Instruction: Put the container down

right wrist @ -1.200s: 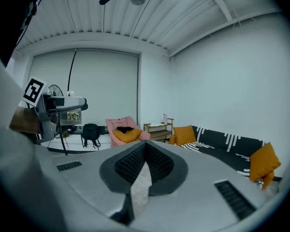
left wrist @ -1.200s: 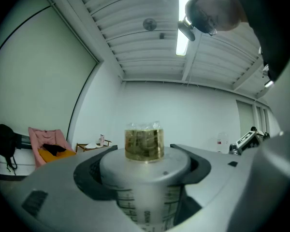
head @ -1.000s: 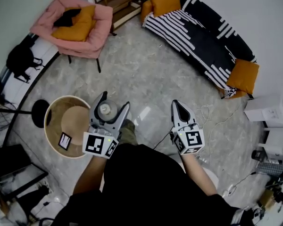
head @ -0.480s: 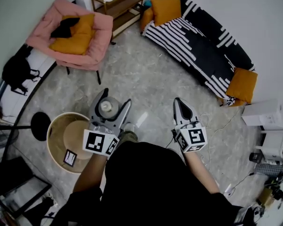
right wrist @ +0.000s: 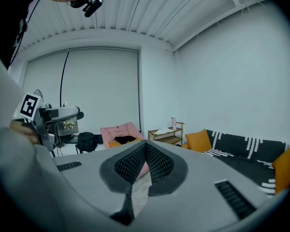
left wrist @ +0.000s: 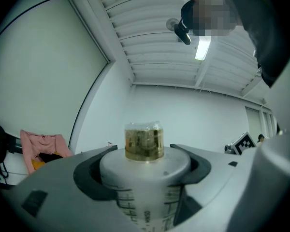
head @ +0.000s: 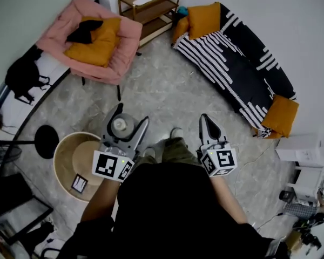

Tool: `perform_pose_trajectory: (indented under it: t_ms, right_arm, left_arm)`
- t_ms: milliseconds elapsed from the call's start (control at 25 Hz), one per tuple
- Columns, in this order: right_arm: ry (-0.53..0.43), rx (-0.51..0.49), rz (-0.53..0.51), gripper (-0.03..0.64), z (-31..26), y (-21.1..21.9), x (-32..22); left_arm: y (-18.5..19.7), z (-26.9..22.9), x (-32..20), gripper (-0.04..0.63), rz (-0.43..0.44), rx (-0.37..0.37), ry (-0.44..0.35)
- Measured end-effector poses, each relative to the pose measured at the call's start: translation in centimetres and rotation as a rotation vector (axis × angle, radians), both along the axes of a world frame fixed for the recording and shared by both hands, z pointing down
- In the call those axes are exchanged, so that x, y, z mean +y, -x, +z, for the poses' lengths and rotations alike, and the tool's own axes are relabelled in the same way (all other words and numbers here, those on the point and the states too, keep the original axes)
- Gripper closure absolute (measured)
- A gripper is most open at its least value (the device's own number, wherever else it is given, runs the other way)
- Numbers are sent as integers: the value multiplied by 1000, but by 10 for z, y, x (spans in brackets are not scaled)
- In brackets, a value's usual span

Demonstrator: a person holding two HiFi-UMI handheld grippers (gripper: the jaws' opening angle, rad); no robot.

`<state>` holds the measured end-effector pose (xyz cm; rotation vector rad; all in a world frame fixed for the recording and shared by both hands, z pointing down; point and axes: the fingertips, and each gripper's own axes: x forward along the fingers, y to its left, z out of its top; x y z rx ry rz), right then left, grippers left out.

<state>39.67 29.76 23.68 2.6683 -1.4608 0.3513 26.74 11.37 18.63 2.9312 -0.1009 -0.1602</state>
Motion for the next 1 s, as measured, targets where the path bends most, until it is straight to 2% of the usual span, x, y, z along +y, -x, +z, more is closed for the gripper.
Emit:
perform_pose_trajectory:
  t_ms: [280, 520, 800, 1000]
  right_arm:
    - [-24, -30, -108, 595, 11, -20, -66]
    - [-28, -74, -305, 595, 27, -52, -150]
    - [-18, -73, -557, 595, 30, -96, -280]
    - [-18, -81, -685, 595, 28, -144, -358]
  left_arm:
    - [2, 10, -42, 250, -121, -38, 25]
    - [-14, 9, -90, 250, -268, -50, 41]
    - [-36, 5, -168, 250, -494, -71, 65]
    - [-63, -9, -213, 250, -662, -15, 44]
